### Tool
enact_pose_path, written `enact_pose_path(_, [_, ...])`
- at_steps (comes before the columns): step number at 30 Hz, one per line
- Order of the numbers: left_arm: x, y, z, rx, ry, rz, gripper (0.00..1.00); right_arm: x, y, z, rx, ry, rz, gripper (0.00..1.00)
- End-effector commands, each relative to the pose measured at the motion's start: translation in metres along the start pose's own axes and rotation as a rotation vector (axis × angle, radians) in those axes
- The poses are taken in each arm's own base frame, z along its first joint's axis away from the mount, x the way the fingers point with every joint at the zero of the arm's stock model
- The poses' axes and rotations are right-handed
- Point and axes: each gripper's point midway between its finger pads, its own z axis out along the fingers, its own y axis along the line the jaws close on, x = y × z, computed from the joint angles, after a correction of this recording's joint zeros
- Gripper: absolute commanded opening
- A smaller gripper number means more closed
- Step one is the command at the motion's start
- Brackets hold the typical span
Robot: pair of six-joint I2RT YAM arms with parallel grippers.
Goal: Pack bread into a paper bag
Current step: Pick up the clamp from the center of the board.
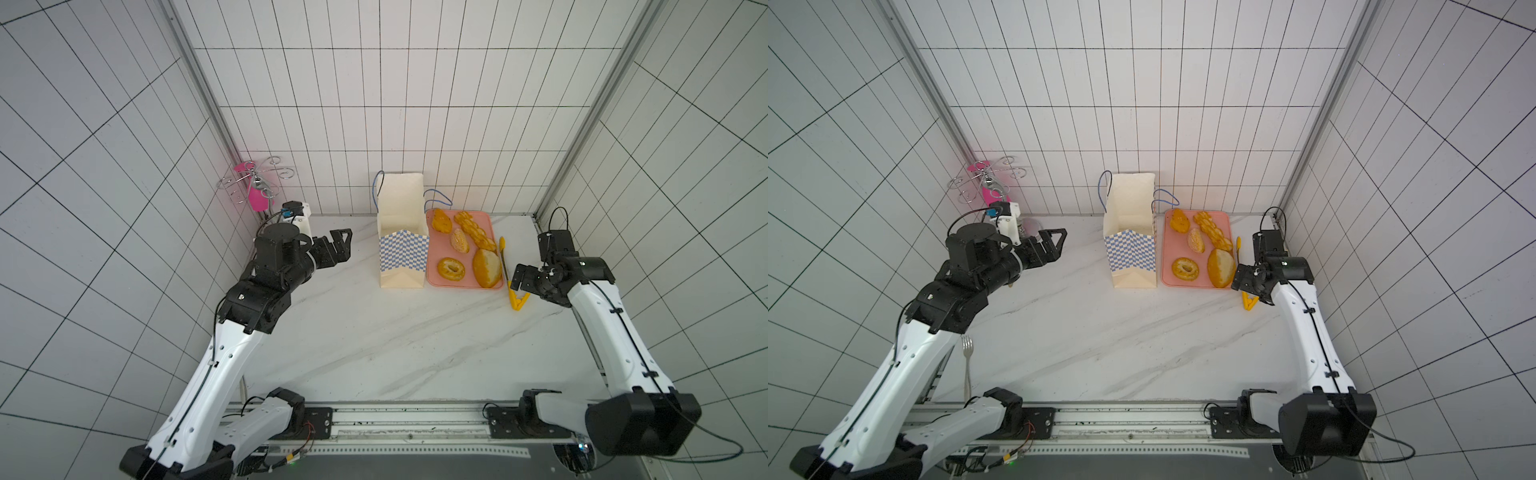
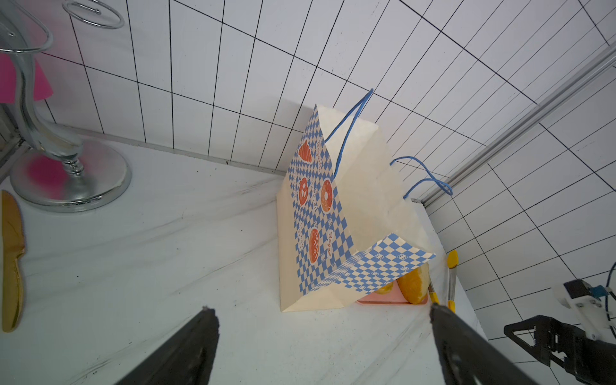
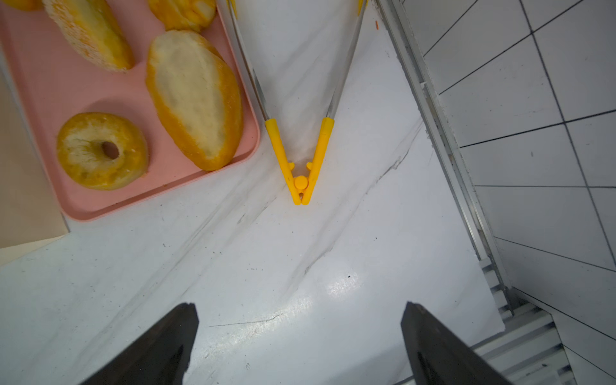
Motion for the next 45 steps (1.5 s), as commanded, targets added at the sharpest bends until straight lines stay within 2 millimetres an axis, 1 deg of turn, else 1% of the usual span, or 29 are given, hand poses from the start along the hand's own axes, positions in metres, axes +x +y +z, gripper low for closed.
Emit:
enact_pose_path(1, [0.007, -0.009, -0.007, 0.052, 0.025, 0.070, 0.99, -0.006, -0.009, 0.010, 0.059, 0.049, 0.018, 0.99])
enact_pose_path(4, [0.001, 0.004, -0.010, -0.002, -0.047, 0.040, 0.99, -0.006, -0.007, 0.032, 0.046, 0.115, 0.024, 0.99])
enact_pose_path(7, [-0.002, 0.010, -0.014, -0.026, -0.096, 0.032, 0.99, -0.010, -0.005, 0.045, 0.035, 0.154, 0.015, 0.99])
enact_pose_path(9, [-0.002, 0.014, -0.013, -0.048, -0.080, 0.029, 0.99, -0.015, -0.005, 0.053, 0.026, 0.178, 0.015, 0.99])
enact_pose_path(13, [0.009, 0.019, 0.003, -0.099, 0.036, 0.043, 0.99, -0.021, -0.004, 0.073, 0.011, 0.234, 0.011, 0.99])
enact_pose_path(15, [0.013, 0.018, 0.008, -0.090, 0.064, 0.050, 0.99, -0.023, -0.003, 0.083, 0.003, 0.258, 0.007, 0.99])
enact_pose_path(17, [0.015, 0.017, 0.009, -0.081, 0.067, 0.057, 0.99, -0.023, 0.003, 0.093, -0.027, 0.280, -0.001, 0.99])
enact_pose_path(20, [0.012, 0.019, 0.007, -0.089, 0.041, 0.066, 0.99, -0.023, 0.007, 0.108, -0.041, 0.317, -0.011, 1.00])
enact_pose_path(24, [0.010, 0.018, 0.008, -0.086, 0.031, 0.074, 0.99, -0.020, 0.008, 0.126, -0.041, 0.346, -0.003, 0.99])
enact_pose_path(29, [0.011, 0.022, 0.011, -0.096, 0.023, 0.075, 0.99, -0.017, 0.009, 0.143, -0.052, 0.368, 0.006, 0.98])
enact_pose_path(35, [0.010, 0.022, 0.009, -0.091, 0.002, 0.076, 0.99, -0.020, 0.010, 0.159, -0.065, 0.393, 0.010, 0.97])
enact_pose_path(39, [0.010, 0.026, 0.010, -0.111, -0.003, 0.082, 0.99, -0.023, 0.008, 0.170, -0.052, 0.406, 0.014, 0.96])
enact_pose_path(45, [0.014, 0.025, 0.012, -0.101, 0.011, 0.090, 0.99, -0.026, 0.004, 0.189, -0.047, 0.435, 0.027, 0.95])
